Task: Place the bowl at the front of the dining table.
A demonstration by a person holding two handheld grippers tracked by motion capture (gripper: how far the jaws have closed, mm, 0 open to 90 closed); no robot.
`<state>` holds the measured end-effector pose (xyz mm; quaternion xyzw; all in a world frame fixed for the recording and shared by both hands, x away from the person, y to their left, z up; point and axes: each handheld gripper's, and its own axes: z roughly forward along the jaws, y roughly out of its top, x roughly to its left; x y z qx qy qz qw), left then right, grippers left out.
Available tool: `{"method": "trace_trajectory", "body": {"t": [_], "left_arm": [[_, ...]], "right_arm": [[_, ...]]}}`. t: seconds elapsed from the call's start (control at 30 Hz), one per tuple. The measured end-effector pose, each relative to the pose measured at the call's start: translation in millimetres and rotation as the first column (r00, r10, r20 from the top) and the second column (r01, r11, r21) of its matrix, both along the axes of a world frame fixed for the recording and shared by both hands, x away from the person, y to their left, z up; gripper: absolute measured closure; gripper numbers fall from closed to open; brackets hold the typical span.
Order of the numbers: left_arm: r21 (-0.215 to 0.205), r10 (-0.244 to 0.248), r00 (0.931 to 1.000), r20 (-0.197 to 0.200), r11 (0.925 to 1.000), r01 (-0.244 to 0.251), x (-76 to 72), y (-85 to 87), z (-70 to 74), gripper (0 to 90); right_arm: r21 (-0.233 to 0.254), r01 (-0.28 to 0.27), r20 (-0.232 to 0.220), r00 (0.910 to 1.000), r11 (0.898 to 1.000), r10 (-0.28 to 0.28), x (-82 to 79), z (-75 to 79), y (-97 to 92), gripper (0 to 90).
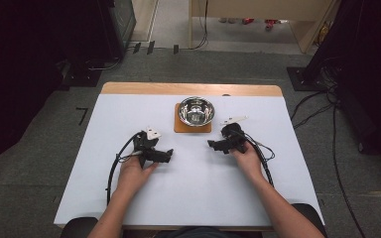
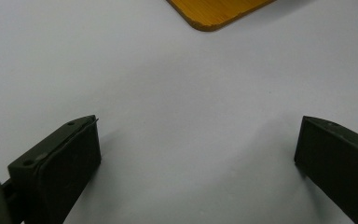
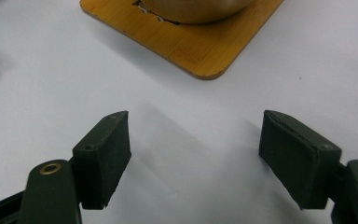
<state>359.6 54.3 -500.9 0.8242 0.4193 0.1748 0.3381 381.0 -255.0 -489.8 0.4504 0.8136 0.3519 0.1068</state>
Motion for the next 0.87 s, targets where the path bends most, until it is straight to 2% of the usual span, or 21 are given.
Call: {"method": "trace_trajectory", "body": {"t": [0.17, 0.27, 0.37, 0.87], "left_arm": [[-0.002, 0.001, 1.0000, 0.000, 1.0000, -0.001, 0.0, -0.1, -0.1, 0.1], [-0.001, 0.001, 1.0000, 0.001, 1.0000, -0.001, 0.0, -0.1, -0.1, 0.1], [0.001, 0.000, 1.0000, 0.000, 1.0000, 0.000, 0.0, 0.0, 0.0, 0.1], [-0.002, 0.001, 1.0000, 0.001, 1.0000, -0.001, 0.0, -0.1, -0.1, 0.1]], "right_arm": [[-0.024, 0.003, 0.047, 0.9989, 1.000, -0.002, -4.8, -3.4, 3.2, 23.9], [-0.026, -0.022, 0.072, 0.9972, 0.999, 0.023, -7.7, -6.9, 4.6, 16.8], [-0.043, -0.041, 0.133, 0.9901, 0.998, 0.046, -14.2, -13.0, 6.2, 15.4], [-0.044, -0.038, 0.133, 0.9901, 0.998, 0.043, -14.1, -13.0, 6.2, 15.3]]}}
